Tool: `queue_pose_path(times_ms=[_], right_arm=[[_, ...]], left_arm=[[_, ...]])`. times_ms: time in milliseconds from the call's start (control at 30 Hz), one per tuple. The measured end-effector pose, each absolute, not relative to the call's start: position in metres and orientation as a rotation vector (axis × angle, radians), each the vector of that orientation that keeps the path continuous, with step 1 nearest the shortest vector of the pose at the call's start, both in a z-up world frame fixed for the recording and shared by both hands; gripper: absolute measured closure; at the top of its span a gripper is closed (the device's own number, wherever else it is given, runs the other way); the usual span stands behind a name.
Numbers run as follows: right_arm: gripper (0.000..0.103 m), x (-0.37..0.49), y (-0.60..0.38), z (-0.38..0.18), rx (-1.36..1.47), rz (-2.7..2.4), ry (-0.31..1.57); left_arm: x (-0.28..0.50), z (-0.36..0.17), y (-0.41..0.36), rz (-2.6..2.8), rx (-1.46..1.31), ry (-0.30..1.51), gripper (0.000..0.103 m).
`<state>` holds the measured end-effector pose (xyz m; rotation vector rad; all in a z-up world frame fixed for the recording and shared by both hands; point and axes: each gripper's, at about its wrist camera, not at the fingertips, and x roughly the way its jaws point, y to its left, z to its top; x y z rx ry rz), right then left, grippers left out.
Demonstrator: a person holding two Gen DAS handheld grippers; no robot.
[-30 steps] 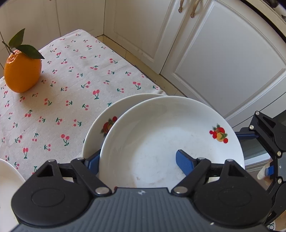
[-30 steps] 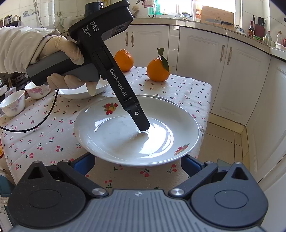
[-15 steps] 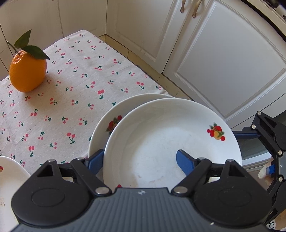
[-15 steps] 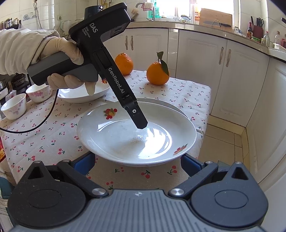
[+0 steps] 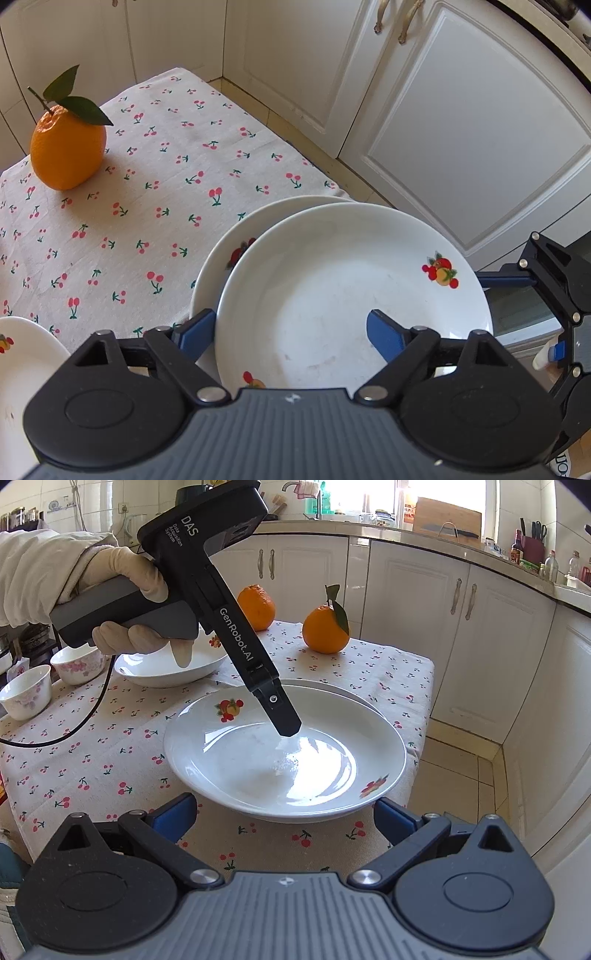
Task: Organize plates and bowls
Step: 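Lower the deep plate onto the stained plate and open the left gripper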
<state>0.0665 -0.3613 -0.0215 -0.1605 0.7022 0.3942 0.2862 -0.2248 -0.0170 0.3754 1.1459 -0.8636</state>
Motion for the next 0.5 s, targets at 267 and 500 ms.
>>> queue_pose_path(times_ms=[267,500], right_arm=[[0.000,0.066,-0.356,-0.022,-0.173,0.390,0.717],[0.000,0.071,-0.353,-0.024,-0.168,0.397,0.731]], left_arm=[[0.280,-0.013,-0.215,-0.849,0.373,1.128,0.015],[0.274,-0.010,-0.208,-0.816,0.396,1.078,0.011]])
